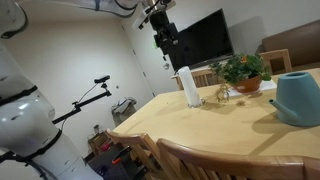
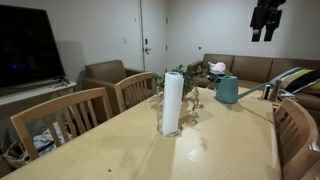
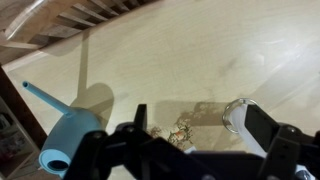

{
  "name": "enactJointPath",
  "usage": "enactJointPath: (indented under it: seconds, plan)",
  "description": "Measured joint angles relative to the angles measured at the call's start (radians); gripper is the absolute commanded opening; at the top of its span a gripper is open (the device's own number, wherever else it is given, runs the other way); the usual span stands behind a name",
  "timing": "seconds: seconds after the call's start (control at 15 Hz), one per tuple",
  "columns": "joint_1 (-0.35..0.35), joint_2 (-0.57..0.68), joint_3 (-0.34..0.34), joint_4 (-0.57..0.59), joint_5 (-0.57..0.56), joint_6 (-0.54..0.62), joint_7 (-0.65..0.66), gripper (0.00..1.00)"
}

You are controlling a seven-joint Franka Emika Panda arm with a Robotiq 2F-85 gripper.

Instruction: Pick a leaf from the plant

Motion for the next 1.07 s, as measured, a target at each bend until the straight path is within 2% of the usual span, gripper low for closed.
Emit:
enactJointPath:
  seconds: [0.33, 0.6, 1.07]
  plan:
    - [0.0, -0.046, 0.008, -0.027, -0.002, -0.078, -0.003, 1.0]
    - [0.001, -0.122, 0.015, -0.096, -0.004, -0.081, -0.003, 1.0]
    - [0.001, -0.126, 0.015, -0.102, -0.004, -0.081, -0.003, 1.0]
